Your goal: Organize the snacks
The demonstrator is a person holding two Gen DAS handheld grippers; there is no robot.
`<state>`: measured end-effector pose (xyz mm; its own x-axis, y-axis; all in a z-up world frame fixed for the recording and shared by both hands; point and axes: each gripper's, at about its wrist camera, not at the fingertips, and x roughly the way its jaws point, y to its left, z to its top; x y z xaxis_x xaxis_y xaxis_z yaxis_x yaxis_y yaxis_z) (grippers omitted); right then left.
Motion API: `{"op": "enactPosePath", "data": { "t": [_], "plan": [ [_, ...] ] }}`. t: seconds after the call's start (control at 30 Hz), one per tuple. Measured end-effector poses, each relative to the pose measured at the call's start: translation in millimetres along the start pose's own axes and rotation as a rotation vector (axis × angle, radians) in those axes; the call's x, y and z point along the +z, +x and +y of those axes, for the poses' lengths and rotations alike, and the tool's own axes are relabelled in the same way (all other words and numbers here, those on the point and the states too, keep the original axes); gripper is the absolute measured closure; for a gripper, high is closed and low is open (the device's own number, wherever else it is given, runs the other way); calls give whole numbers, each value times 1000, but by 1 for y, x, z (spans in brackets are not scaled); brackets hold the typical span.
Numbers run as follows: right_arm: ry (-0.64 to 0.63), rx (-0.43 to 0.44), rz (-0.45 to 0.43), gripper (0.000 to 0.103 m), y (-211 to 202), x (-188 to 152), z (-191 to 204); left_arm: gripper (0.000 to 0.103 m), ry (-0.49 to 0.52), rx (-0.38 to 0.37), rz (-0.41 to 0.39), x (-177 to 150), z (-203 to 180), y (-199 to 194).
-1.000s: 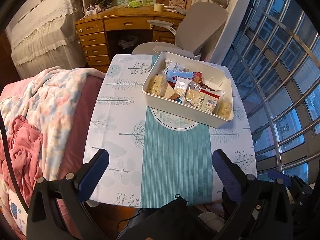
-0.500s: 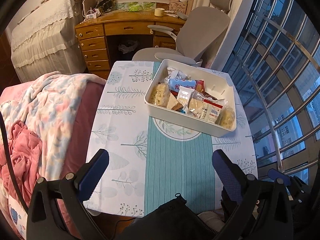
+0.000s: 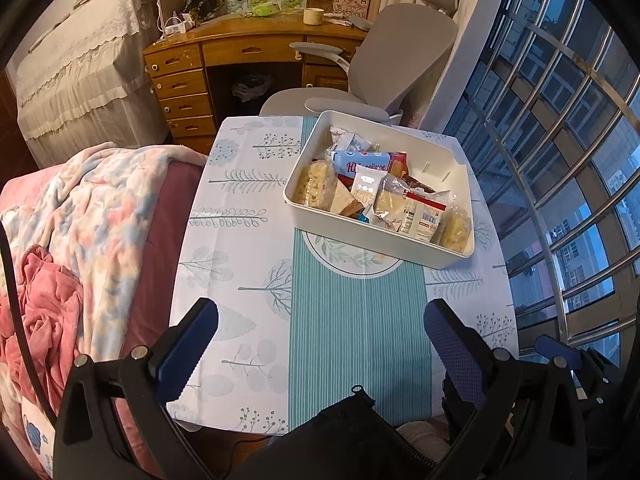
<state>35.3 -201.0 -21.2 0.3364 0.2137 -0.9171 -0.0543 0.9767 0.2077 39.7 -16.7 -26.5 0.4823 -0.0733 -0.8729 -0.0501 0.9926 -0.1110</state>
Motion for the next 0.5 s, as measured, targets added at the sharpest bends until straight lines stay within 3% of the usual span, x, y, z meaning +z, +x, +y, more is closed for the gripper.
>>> {"op": "enactPosePath", "data": {
  "t": [0.5],
  "plan": [
    [0,-4,-2,0,2,2,0,1,14,10,-12,4,-1,-1]
  ]
}}
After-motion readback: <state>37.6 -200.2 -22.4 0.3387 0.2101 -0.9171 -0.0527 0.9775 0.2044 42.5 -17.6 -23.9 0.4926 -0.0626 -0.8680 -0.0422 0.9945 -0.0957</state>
